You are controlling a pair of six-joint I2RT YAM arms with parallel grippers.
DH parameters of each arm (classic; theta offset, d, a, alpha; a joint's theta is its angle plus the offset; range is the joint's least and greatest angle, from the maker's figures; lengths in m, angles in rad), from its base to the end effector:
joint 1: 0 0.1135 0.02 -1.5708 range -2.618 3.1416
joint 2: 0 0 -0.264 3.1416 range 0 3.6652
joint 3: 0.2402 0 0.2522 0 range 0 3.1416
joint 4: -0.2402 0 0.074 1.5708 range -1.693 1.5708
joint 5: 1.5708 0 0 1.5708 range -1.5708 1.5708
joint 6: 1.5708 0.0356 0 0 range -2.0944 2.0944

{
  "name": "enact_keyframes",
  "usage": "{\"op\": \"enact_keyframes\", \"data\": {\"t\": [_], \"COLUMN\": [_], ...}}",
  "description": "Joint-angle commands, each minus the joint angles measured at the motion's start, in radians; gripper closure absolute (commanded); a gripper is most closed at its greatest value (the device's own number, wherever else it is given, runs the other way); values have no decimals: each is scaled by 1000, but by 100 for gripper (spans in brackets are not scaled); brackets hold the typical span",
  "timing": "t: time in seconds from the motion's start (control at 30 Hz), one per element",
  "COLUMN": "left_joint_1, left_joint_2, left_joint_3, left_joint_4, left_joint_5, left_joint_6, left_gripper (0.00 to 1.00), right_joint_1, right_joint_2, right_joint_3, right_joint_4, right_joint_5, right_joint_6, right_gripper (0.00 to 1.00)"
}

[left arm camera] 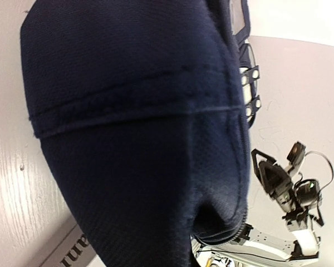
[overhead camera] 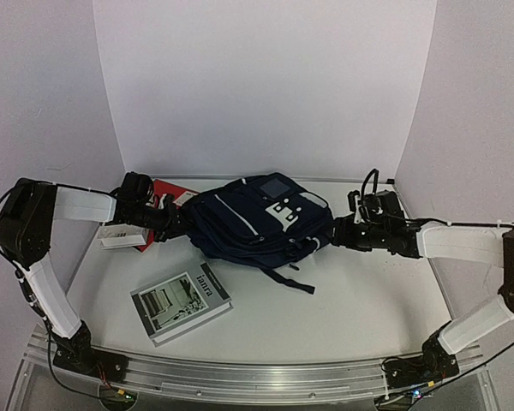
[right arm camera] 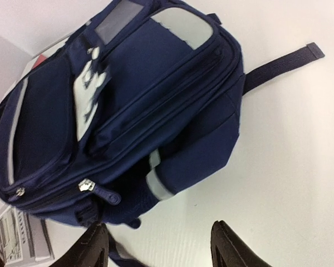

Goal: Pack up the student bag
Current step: Zip the student bag at the center of the board, then unzip the student bag at the center of the board.

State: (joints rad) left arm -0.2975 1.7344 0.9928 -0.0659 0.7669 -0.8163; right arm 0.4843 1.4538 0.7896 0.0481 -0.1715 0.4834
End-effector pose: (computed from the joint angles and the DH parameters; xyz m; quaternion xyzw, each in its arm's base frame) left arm 0.3303 -0.1271 0.1808 -0.0861 0.8676 -0.4773 0.1097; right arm 0.2698 0.1488 0.2089 -0.0397 0.8849 0.2803 0.3698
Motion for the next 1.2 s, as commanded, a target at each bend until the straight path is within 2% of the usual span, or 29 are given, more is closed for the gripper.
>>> {"op": "enact_keyframes", "data": {"t": [0.0,0.13,0.3,0.5,0.67,0.8,1.0,1.17], "left_joint_1": [13,13,13,12,12,13,13,13], "left_joint_2": [-104,-117,-145,-158,-158,-157,-151,-150], "left_joint_3": [167,251,357,422,447,464,486,506], "left_joint_4": [35,49,-3,-26,-30,-48,-78,-111], "left_joint_5": [56,110,128,136,140,136,131,125], "left_joint_6": [6,-21,-6,-15,-24,-18,-7,7], "left_gripper": [100,100,100,100,100,100,100,100], "right_joint_1": [112,224,258,286,290,290,289,289], "right_joint_2": [-100,-81,13,140,189,248,370,422], "right_joint_3": [-37,-55,-49,31,7,20,85,101], "right_joint_4": [6,76,183,257,408,506,527,533], "right_joint_5": [-70,-58,-35,-18,32,3,24,54], "right_joint_6": [-69,-40,-25,-62,-33,-17,-10,-3], "right_gripper": [32,29,29,41,45,48,56,59]}}
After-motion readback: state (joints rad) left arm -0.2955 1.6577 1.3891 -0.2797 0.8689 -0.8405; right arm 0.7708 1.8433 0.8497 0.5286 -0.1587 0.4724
